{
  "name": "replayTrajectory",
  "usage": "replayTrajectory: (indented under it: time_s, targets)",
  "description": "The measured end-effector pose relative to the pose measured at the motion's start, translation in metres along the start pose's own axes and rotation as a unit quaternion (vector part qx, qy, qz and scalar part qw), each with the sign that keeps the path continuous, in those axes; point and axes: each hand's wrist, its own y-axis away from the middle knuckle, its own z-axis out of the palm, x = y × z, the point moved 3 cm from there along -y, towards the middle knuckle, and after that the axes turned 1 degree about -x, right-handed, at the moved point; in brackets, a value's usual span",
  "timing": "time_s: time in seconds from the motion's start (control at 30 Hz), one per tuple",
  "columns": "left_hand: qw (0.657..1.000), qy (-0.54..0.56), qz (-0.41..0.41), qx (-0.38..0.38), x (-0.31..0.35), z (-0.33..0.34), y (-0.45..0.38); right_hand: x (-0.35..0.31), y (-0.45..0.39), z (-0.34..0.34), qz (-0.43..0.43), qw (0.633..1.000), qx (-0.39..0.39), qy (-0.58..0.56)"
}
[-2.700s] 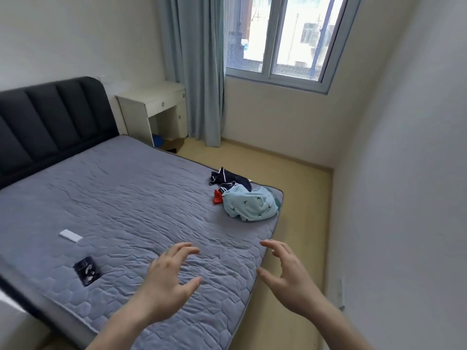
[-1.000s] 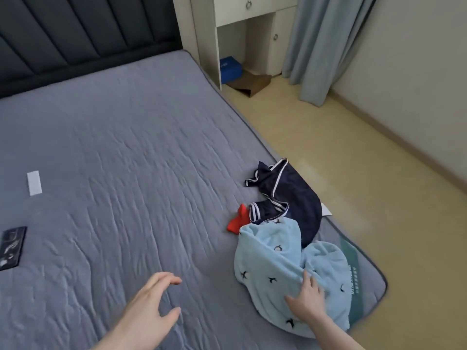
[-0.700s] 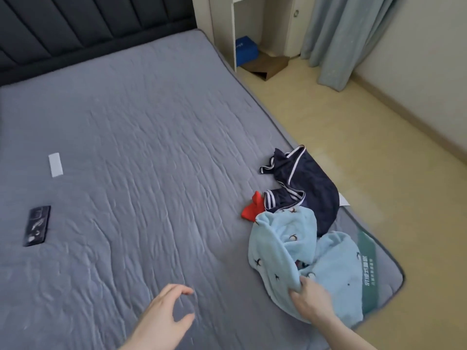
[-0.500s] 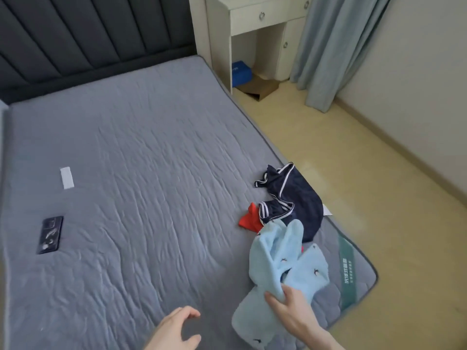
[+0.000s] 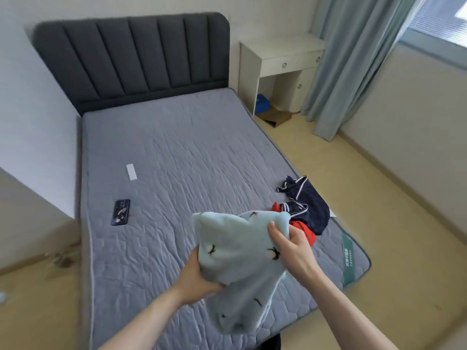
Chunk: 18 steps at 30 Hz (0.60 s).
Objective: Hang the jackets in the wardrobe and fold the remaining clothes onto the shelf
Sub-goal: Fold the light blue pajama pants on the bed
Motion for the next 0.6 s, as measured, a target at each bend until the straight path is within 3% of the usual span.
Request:
replayTrajectory:
  time_s: [0.1,0.27,0.37,0.5,0.6]
  targets:
    - [0.997,0.060,-0.051,-0.014,-0.008,-0.040,0.044,-0.021,0.023,0.029,-0.006,1.000,-0.002,-0.001]
    - [0.997,0.020,0.009,0.075,0.003,-0.097,0.094,-0.028,0.037,0.048,0.080,0.994,0.055,-0.058]
    - [0.987,-0.060,0.034,0.146,0.017,-0.133,0.113,-0.031,0.035,0.057,0.138,0.985,0.061,-0.089]
    - [0.932,-0.268,0.068,0.234,0.032,-0.178,0.118,-0.044,0.030,0.077,0.148,0.985,0.044,-0.080]
    - [0.928,-0.287,0.033,0.237,0.033,-0.210,0.117,-0.058,0.022,0.093,0.126,0.989,0.030,-0.066]
